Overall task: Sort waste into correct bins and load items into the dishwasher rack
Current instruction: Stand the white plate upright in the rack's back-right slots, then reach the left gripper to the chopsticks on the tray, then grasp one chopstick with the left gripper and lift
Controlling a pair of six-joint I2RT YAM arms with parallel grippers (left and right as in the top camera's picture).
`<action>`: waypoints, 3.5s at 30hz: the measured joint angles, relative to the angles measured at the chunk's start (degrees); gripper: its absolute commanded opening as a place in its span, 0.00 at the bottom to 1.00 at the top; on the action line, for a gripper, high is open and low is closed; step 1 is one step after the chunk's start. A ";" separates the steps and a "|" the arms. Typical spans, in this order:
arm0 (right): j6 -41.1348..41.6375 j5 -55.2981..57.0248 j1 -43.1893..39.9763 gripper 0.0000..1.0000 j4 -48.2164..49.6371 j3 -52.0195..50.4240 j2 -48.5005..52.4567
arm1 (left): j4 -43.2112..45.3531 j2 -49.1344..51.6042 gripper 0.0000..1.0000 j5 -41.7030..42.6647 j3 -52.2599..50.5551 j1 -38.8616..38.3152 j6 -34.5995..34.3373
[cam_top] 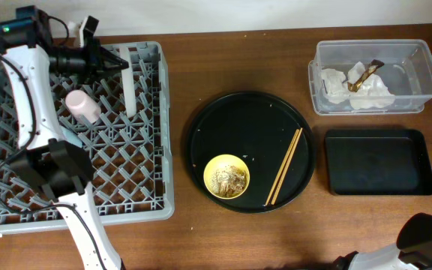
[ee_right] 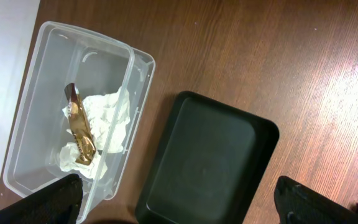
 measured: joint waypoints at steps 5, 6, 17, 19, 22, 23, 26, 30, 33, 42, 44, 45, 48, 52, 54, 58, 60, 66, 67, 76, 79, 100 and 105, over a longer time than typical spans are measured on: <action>0.02 0.00 0.00 0.99 -0.02 -0.02 0.00 | -0.02 -0.04 0.99 -0.07 0.00 -0.07 0.02; 0.02 0.00 0.00 0.99 0.00 -0.02 0.00 | 0.00 -0.13 0.99 -0.31 0.00 -0.07 -0.02; 0.00 0.00 0.00 0.99 -0.07 -0.02 0.00 | 0.04 -22.88 0.99 -9.97 -0.52 -2.64 -1.25; 0.00 0.00 0.00 0.99 -0.04 -0.02 0.00 | 0.04 -28.17 0.99 -10.36 -0.37 -6.97 -1.25; 0.02 -0.02 0.00 0.99 -0.09 0.00 0.00 | 0.07 -32.81 0.99 -11.47 0.26 -18.73 -1.27; 0.00 -0.02 0.00 0.99 -0.09 -0.02 0.00 | 0.02 -33.11 0.99 -12.72 0.28 -22.29 -1.53; 0.02 0.00 0.00 0.99 -0.09 -0.02 0.00 | 0.04 -32.20 0.68 -21.09 -0.98 -33.03 -4.20; 0.02 0.00 0.00 0.98 -0.11 -0.02 0.00 | 2.49 -28.44 0.57 -35.21 -8.00 -47.21 -8.83; 0.02 -0.02 0.00 0.99 -0.11 -0.02 0.00 | 8.22 -23.80 0.57 -40.44 -15.80 -55.17 -11.85; 0.00 -0.17 0.00 0.99 -0.13 0.00 0.00 | 22.27 -6.88 0.37 -45.83 -27.32 -62.05 -18.64; 0.04 -0.20 0.00 0.99 -0.13 -0.02 0.00 | 23.17 -4.61 0.37 -47.28 -27.34 -62.29 -20.37; 0.02 -0.20 0.00 0.99 -0.13 0.00 0.00 | 23.82 -3.15 0.37 -48.11 -27.34 -62.36 -21.77; 0.00 -0.20 0.00 0.99 -0.13 -0.02 0.00 | 24.17 -0.79 0.37 -49.05 -27.34 -62.86 -23.85; 0.04 -0.20 0.00 0.99 -0.13 -0.02 0.00 | 26.53 -0.11 0.37 -49.53 -27.36 -64.43 -24.65; 0.00 -0.20 0.00 0.99 -0.13 -0.02 0.00 | 28.46 0.09 0.37 -51.12 -27.36 -66.10 -25.35; 0.00 -0.20 0.00 0.99 -0.13 -0.02 0.00 | 29.07 1.44 0.37 -53.94 -27.36 -67.82 -27.10; 0.02 -0.20 0.00 0.99 -0.13 -0.02 0.00 | 29.22 2.47 0.36 -54.84 -27.36 -67.95 -27.47; 0.02 -0.20 0.00 0.99 -0.13 0.00 0.00 | 31.15 3.37 0.32 -56.28 -27.43 -67.47 -27.93; 0.02 -0.20 0.00 0.99 -0.13 -0.02 0.00 | 31.01 3.37 0.32 -56.28 -27.43 -67.47 -28.02; 0.00 -0.20 0.00 0.99 -0.13 -0.02 0.00 | 22.77 3.37 0.31 -56.30 -18.21 -67.47 -28.09; 0.02 -0.20 0.00 0.99 -0.13 -0.02 0.00 | 22.47 3.37 0.31 -56.30 -14.51 -67.47 -28.09; 0.04 -0.20 0.00 0.99 -0.13 -0.02 0.00 | 24.02 8.63 0.32 -60.11 -17.79 -67.41 -28.17; 0.00 -0.20 0.00 0.99 -0.13 -0.02 0.00 | 24.06 8.70 0.20 -59.74 -17.79 -67.30 -28.28</action>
